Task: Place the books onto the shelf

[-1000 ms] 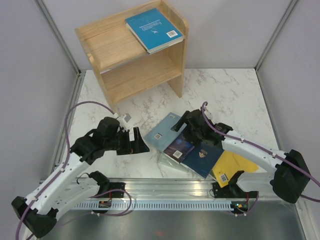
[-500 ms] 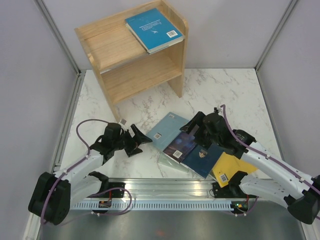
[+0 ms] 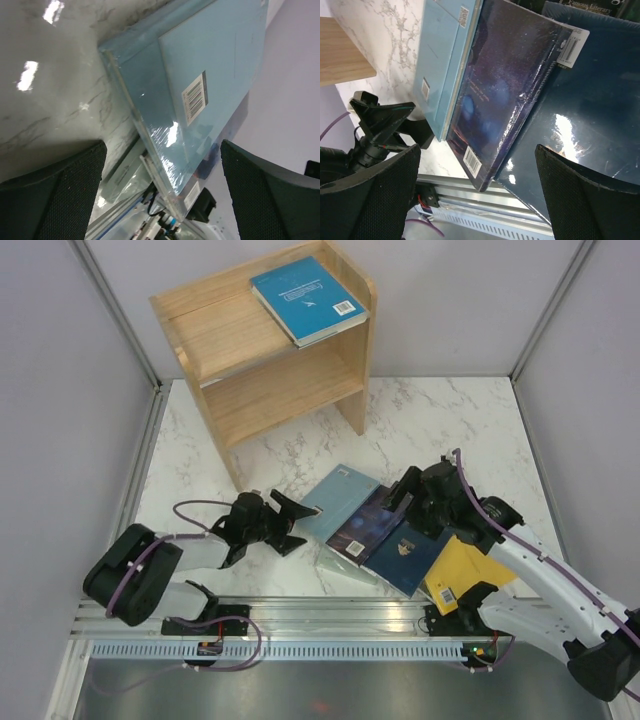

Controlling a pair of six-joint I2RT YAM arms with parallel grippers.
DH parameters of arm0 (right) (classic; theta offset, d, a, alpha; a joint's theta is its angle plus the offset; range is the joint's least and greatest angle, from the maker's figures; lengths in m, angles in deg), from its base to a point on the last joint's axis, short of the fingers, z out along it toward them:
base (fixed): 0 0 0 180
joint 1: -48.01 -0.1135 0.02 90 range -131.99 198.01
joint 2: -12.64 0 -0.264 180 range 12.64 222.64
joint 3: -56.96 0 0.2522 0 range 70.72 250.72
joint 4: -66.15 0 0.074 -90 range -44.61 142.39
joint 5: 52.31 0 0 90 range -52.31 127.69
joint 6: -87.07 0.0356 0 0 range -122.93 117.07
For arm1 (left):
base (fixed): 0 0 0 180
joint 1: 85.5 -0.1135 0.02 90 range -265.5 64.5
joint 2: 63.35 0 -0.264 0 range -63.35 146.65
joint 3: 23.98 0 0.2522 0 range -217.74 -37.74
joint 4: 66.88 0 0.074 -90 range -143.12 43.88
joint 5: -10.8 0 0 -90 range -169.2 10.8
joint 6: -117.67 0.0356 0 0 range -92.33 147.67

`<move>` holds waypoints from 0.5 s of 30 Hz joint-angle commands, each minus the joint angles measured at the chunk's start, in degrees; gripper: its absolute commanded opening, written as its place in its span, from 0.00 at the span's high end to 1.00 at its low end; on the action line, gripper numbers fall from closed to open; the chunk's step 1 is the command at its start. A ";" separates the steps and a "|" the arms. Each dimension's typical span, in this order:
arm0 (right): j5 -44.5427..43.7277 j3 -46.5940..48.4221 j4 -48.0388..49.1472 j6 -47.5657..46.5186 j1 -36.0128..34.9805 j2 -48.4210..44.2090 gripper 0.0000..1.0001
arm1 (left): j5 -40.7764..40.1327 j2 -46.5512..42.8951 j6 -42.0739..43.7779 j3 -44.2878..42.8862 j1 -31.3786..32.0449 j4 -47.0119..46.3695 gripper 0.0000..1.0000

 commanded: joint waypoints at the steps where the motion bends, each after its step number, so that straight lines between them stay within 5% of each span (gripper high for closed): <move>1: 2.27 2.61 -2.48 -4.39 1.31 0.31 0.02 | -8.57 8.74 -8.05 0.55 2.93 -1.43 0.00; 10: 3.33 4.11 -5.55 -9.05 4.48 -0.13 0.02 | -11.65 19.57 -7.36 -9.03 4.52 0.76 0.14; 14: 3.41 4.20 -6.17 -9.58 5.18 -0.39 0.02 | -13.14 18.88 -4.91 -11.22 4.52 4.80 0.31; 15: 3.33 4.20 -6.08 -9.58 5.27 -0.48 0.02 | -13.40 18.00 -4.72 -11.40 4.43 5.50 0.48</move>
